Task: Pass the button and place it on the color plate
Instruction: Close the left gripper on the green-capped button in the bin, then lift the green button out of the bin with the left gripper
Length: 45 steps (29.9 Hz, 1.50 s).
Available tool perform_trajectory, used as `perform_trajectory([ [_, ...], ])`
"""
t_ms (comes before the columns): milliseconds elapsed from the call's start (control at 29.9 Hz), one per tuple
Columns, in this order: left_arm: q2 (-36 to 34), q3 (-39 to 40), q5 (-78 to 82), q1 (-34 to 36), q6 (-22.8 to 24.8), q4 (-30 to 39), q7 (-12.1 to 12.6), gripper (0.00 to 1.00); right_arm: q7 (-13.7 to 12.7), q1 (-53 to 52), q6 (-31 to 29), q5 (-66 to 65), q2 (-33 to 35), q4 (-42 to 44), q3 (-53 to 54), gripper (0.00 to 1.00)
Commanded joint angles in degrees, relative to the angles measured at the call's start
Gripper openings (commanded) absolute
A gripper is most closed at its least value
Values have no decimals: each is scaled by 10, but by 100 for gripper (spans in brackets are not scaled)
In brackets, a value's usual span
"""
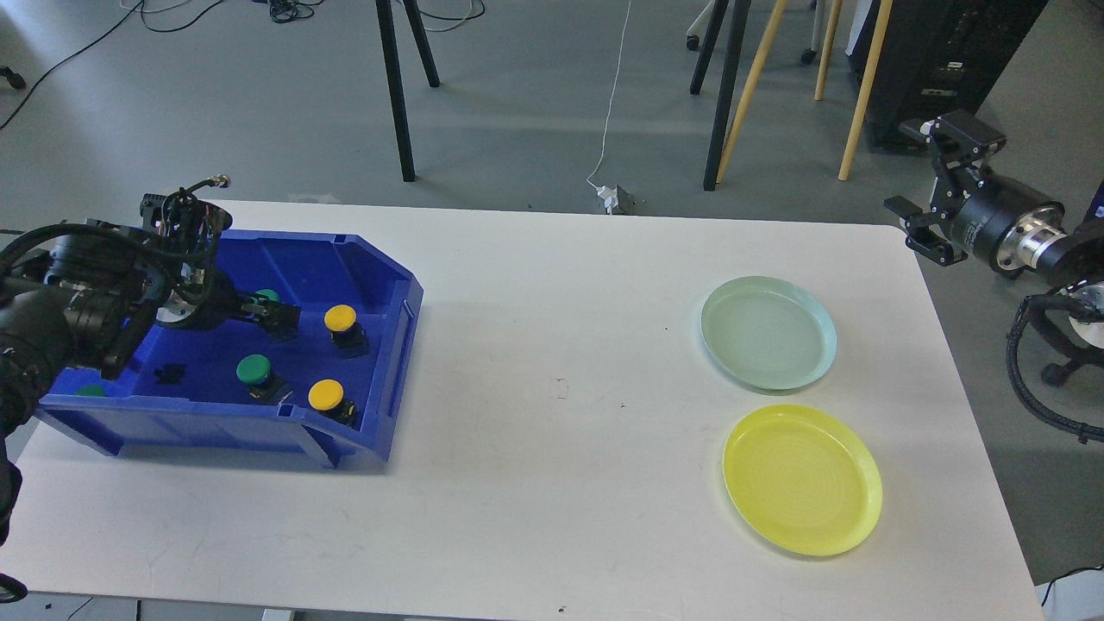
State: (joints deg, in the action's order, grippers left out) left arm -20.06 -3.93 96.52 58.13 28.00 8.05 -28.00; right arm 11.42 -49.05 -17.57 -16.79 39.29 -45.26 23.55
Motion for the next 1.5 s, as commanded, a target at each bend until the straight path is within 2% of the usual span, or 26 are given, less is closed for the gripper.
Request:
perform_trajectory([
  [0, 5, 1, 0, 1, 0, -7, 0, 98, 0, 0, 0, 0, 0, 0, 0, 99],
  [334, 21, -3, -35, -1, 0, -36, 0, 93, 0, 0, 0, 0, -1, 0, 0, 99],
  [435, 20, -3, -34, -1, 0, -37, 0, 89, 0, 0, 1, 0, -4, 0, 0, 99],
  [635, 15, -3, -33, -2, 0, -38, 0, 68, 0, 0, 1, -2, -4, -1, 0, 99],
  [802, 17, -3, -33, -3, 0, -52, 0, 45, 0, 0, 2, -13, -4, -2, 0, 99],
  [1003, 20, -3, -34, -10, 0, -61, 0, 29, 0, 1, 2, -14, -4, -3, 0, 99],
  [1270, 21, -2, -38, -4, 0, -59, 0, 27, 0, 5, 3, -18, -4, -1, 0, 99],
  [1471, -27, -5, -35, 15, 0, -60, 0, 27, 0, 5, 3, -18, -17, 7, 0, 99],
])
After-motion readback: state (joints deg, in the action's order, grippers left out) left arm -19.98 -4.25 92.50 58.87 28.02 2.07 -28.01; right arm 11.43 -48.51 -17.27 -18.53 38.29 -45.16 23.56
